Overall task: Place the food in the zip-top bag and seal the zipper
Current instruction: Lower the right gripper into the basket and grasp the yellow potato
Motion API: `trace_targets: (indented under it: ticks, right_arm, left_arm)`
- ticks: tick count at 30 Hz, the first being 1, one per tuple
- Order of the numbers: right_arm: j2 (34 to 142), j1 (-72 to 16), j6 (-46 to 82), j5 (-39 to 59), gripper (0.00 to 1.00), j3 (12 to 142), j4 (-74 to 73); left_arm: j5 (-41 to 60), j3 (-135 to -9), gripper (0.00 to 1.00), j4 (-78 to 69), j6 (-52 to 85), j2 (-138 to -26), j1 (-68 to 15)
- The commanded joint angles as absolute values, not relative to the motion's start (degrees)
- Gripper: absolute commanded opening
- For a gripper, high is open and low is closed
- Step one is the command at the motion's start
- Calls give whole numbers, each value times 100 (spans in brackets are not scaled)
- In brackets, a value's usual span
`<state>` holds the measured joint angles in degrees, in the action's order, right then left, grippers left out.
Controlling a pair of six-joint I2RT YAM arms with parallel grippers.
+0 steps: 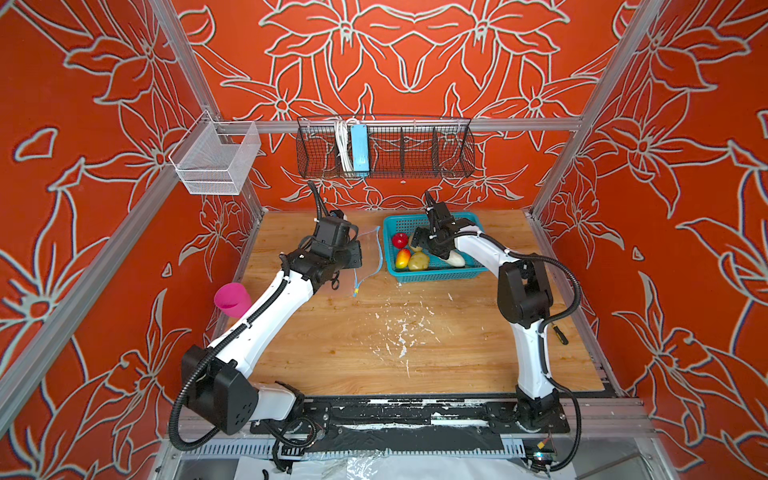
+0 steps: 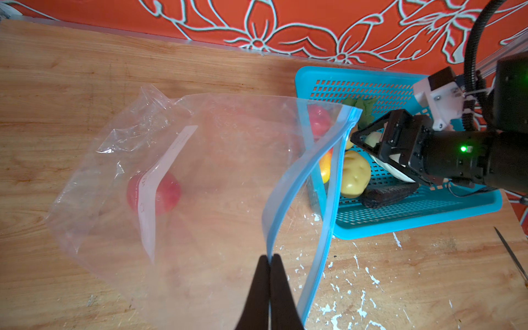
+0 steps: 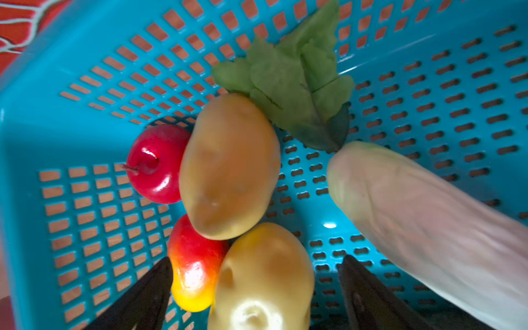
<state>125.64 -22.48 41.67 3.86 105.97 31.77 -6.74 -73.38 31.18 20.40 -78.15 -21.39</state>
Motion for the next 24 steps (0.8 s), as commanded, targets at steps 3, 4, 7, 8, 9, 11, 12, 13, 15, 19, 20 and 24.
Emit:
trace_targets:
  ticks: [3, 4, 7, 8, 9, 11, 12, 13, 15, 19, 20, 24]
  right_arm:
    - [12798, -2213, 4436, 496, 92, 10987, 3076]
    - [12837, -2205, 4447, 496, 91, 11046, 3085]
    - [13016, -2182, 4507, 541, 91, 11258, 3119]
    - [13078, -2181, 4522, 564, 91, 11324, 3141]
    - [13155, -2170, 4551, 578, 91, 11422, 3174]
    - [13280, -2171, 4586, 596, 90, 11545, 3216]
    - [13318, -2171, 4606, 599, 90, 11587, 3217]
    - [13345, -2168, 4634, 605, 89, 11601, 3204]
    - [13381, -2166, 4700, 629, 88, 11606, 3140]
    - [13445, -2156, 4772, 620, 87, 11610, 3086]
    - [13473, -2157, 4789, 632, 86, 11616, 3085]
    - [13576, -2153, 4838, 649, 86, 11693, 3085]
  left_arm:
    - [-606, -7312, 0, 3075, 2038, -7704, -2144]
    - [-606, -7313, 0, 3069, 2039, -7693, -2144]
    - [-615, -7295, 0, 3051, 2032, -7675, -2144]
    - [-615, -7295, 0, 3058, 2022, -7681, -2144]
    - [-615, -7302, 0, 3059, 2030, -7688, -2143]
    - [-604, -7308, 0, 3059, 2030, -7682, -2142]
    - [-598, -7304, 0, 3059, 2035, -7683, -2144]
    - [-590, -7308, 0, 3059, 2046, -7682, -2144]
    - [-563, -7312, 0, 3059, 2050, -7682, -2144]
    - [-554, -7313, 0, 3059, 2054, -7682, -2145]
    - [-554, -7313, 0, 3067, 2056, -7682, -2143]
    - [-562, -7313, 0, 3063, 2057, -7665, -2142]
